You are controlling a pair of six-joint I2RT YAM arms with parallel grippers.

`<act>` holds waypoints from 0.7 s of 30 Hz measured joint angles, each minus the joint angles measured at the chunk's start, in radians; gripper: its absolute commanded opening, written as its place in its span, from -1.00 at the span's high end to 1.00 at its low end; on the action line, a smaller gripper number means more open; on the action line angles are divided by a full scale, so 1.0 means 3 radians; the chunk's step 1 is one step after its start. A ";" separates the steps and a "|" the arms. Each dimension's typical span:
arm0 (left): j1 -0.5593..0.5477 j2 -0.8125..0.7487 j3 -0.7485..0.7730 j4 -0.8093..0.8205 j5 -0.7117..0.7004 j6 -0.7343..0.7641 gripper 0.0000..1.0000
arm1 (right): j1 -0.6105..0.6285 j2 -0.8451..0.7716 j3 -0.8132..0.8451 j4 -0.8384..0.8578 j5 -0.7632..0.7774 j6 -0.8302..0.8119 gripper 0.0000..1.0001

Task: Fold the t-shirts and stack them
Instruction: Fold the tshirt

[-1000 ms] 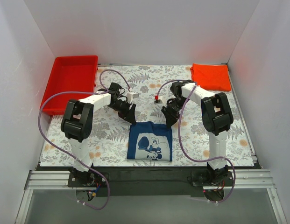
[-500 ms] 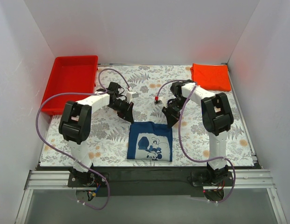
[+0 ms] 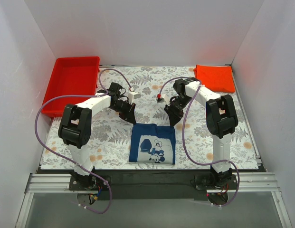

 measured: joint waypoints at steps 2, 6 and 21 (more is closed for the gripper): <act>0.0000 0.0000 -0.0005 -0.0001 0.0001 0.0000 1.00 | 0.0000 0.0000 0.0000 0.0000 0.0004 0.0009 0.25; 0.0000 0.0000 -0.0008 0.0000 0.0001 0.0000 1.00 | 0.0000 0.0004 -0.0001 -0.0003 0.0033 0.0009 0.23; 0.0000 0.0000 -0.0008 0.0000 0.0000 0.0013 1.00 | 0.0000 0.0084 0.0000 -0.0003 0.0139 -0.0005 0.97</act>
